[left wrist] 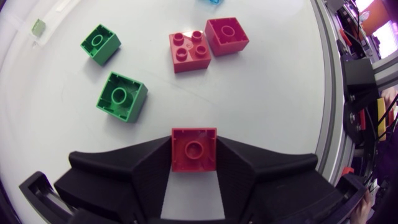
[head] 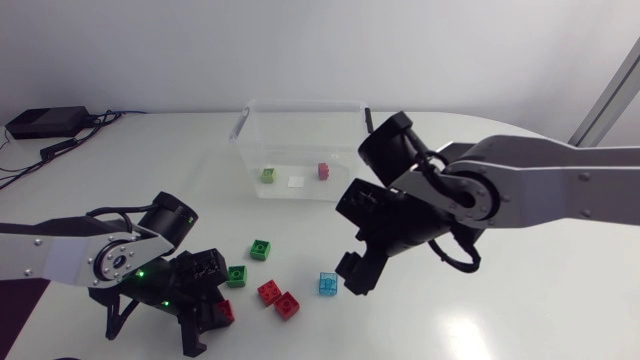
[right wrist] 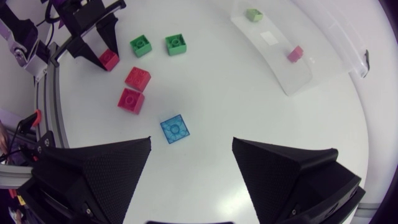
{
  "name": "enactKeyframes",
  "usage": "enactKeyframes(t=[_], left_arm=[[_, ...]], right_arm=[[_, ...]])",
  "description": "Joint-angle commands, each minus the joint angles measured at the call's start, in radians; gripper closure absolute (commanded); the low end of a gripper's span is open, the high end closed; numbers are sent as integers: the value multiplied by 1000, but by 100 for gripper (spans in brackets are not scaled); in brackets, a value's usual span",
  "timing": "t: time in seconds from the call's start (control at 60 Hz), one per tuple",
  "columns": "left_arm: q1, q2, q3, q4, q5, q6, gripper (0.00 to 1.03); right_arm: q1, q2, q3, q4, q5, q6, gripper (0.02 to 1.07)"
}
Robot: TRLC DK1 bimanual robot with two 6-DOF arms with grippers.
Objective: Place the duplo bricks in the container
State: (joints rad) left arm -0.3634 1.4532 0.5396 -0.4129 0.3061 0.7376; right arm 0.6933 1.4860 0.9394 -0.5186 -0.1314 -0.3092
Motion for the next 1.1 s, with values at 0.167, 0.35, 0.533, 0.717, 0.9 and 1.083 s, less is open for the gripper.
enactKeyframes(t=[0.167, 0.35, 0.533, 0.717, 0.9, 1.083], left_arm=[[-8, -125, 14, -96, -7, 13, 81], [12, -264, 132, -233, -7, -1, 81], [55, -298, 278, -288, 4, -21, 81], [90, -252, 401, -251, 31, -86, 81], [92, -162, 500, -132, 39, -187, 81], [103, -51, 602, 37, 39, -314, 81]], right_arm=[[55, 146, 4, 42, 1, -84, 12], [92, 223, 32, 48, 23, -108, 13], [100, 275, 56, 49, 39, -119, 14], [95, 319, 82, 45, 46, -131, 25], [92, 361, 101, 43, 44, -136, 42], [92, 367, 98, 45, 42, -126, 76]])
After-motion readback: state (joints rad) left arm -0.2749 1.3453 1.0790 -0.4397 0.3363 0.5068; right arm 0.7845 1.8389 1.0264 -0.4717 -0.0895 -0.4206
